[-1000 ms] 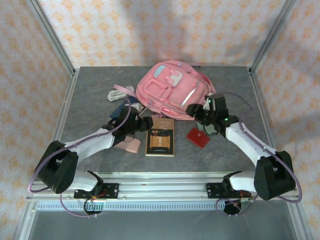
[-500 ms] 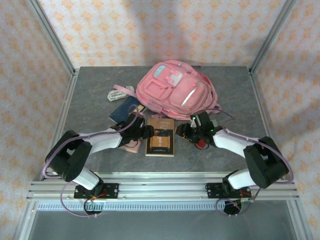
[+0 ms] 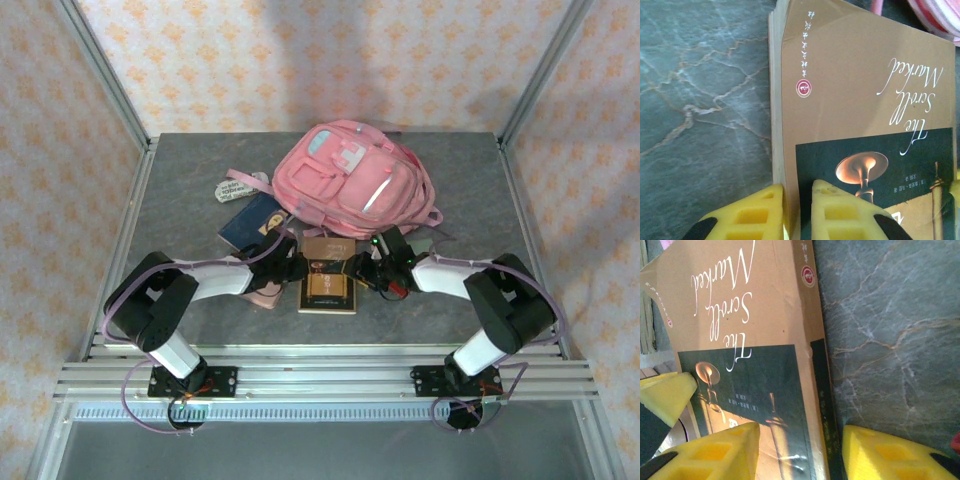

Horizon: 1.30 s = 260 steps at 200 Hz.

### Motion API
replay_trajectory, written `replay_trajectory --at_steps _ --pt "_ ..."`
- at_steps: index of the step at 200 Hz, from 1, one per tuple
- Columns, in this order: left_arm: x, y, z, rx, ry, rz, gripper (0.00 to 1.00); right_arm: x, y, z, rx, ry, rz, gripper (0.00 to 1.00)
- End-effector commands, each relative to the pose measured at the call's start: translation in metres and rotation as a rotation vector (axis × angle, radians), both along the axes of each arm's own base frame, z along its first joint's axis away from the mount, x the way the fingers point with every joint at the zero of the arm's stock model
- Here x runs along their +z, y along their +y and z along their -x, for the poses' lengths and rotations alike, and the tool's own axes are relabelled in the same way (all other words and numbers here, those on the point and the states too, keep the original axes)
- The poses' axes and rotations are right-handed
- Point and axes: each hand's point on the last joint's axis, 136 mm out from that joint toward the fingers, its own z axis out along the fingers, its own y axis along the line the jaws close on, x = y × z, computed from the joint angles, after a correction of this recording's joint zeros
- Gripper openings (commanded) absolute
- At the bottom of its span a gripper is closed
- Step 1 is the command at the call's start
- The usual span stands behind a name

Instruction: Pack books, pencil case, and school supplies into a backpack

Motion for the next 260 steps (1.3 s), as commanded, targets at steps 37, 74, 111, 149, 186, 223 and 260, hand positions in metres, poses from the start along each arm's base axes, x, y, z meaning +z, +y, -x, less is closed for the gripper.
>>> replay_trajectory --at_steps 37,74,111,149,186,223,260 --pt "-0.035 0.0 0.033 -0.053 0.131 -0.049 0.07 0.055 0.058 -0.001 0.141 -0.149 -0.3 0.43" --pt "-0.035 -0.001 0.036 -0.058 0.132 -0.041 0.05 0.09 0.06 0.002 0.165 -0.243 -0.381 0.43" --pt "-0.025 -0.002 0.034 -0.048 0.108 -0.018 0.06 0.054 0.051 -0.001 0.125 -0.167 -0.265 0.27" --pt "0.013 0.0 0.022 0.0 0.0 0.027 0.39 0.06 0.051 0.001 0.142 -0.181 -0.264 0.03" --pt "0.081 0.007 0.001 0.046 -0.172 0.134 0.56 0.11 0.049 -0.002 0.204 -0.303 -0.272 0.0" --pt "0.153 0.033 -0.015 0.102 -0.348 0.284 0.74 0.169 0.031 -0.008 0.221 -0.422 -0.351 0.0" --pt "0.214 0.032 -0.013 0.012 -0.493 0.459 0.8 0.225 0.025 -0.006 0.277 -0.551 -0.422 0.0"
